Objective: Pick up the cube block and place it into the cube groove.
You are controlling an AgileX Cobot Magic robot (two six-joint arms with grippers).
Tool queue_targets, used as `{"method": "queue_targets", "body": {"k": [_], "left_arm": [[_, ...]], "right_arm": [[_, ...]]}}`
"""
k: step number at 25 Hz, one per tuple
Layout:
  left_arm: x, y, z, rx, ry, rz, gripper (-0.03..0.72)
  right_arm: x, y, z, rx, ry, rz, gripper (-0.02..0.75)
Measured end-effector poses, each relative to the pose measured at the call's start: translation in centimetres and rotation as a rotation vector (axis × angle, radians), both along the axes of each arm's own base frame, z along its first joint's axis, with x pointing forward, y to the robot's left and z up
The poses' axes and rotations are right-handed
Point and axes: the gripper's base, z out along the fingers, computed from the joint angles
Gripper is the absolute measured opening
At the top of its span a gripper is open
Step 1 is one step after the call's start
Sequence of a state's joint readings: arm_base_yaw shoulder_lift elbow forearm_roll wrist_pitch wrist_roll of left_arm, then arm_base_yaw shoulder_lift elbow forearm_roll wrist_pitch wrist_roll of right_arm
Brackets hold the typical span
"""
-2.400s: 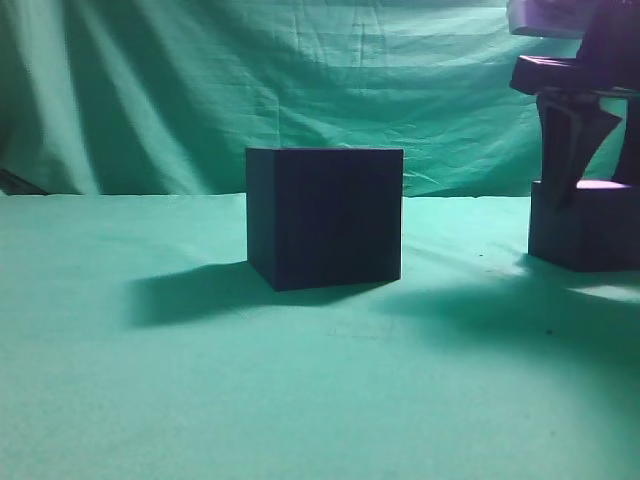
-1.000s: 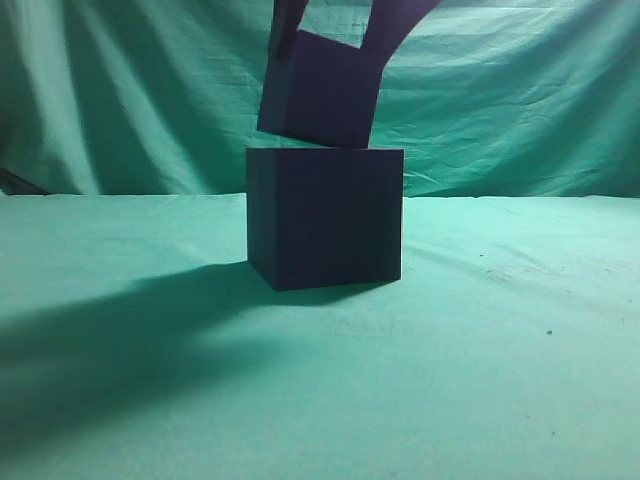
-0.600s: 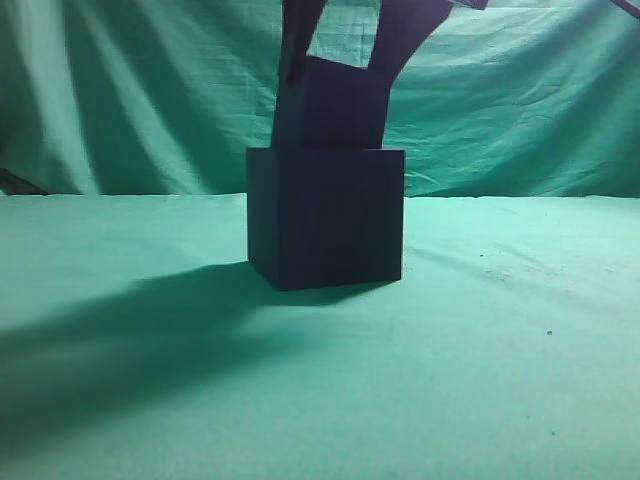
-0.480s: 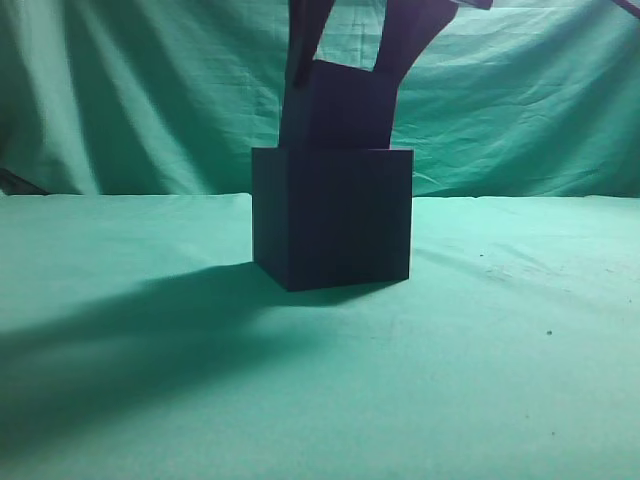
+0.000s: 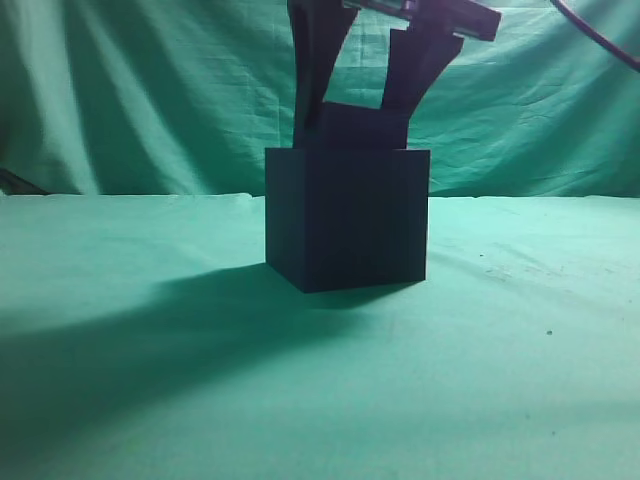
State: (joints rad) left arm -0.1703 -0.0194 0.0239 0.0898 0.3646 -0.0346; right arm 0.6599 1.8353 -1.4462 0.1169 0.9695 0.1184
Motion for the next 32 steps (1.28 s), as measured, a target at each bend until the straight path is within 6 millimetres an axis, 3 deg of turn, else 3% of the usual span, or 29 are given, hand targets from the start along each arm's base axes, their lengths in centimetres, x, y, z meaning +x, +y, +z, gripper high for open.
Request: {"method": "queue_targets", "body": {"k": [6, 8, 14, 19, 22, 26, 32], "left_arm": [[0.0, 0.0, 0.0, 0.0, 0.0, 0.0, 0.0], [0.0, 0.0, 0.0, 0.0, 0.0, 0.0, 0.0], [0.0, 0.0, 0.0, 0.0, 0.0, 0.0, 0.0], [0.0, 0.0, 0.0, 0.0, 0.0, 0.0, 0.0], [0.0, 0.0, 0.0, 0.0, 0.0, 0.0, 0.0], [0.0, 0.0, 0.0, 0.0, 0.0, 0.0, 0.0], [0.0, 0.0, 0.0, 0.0, 0.0, 0.0, 0.0]], "right_arm": [[0.1, 0.1, 0.1, -0.014, -0.005, 0.049, 0.413], [0.2, 0.2, 0.8, -0.018, 0.001, 0.056, 0.498], [0.8, 0.5, 6.1, -0.017, -0.038, 0.08, 0.505], [0.7, -0.1, 9.9, 0.002, -0.135, 0.051, 0.121], [-0.8, -1.3, 12.8, 0.045, -0.188, 0.043, 0.0], [-3.6, -3.3, 16.7, 0.118, -0.262, 0.033, 0.0], [-9.2, -7.9, 17.8, 0.119, -0.284, 0.012, 0.0]]}}
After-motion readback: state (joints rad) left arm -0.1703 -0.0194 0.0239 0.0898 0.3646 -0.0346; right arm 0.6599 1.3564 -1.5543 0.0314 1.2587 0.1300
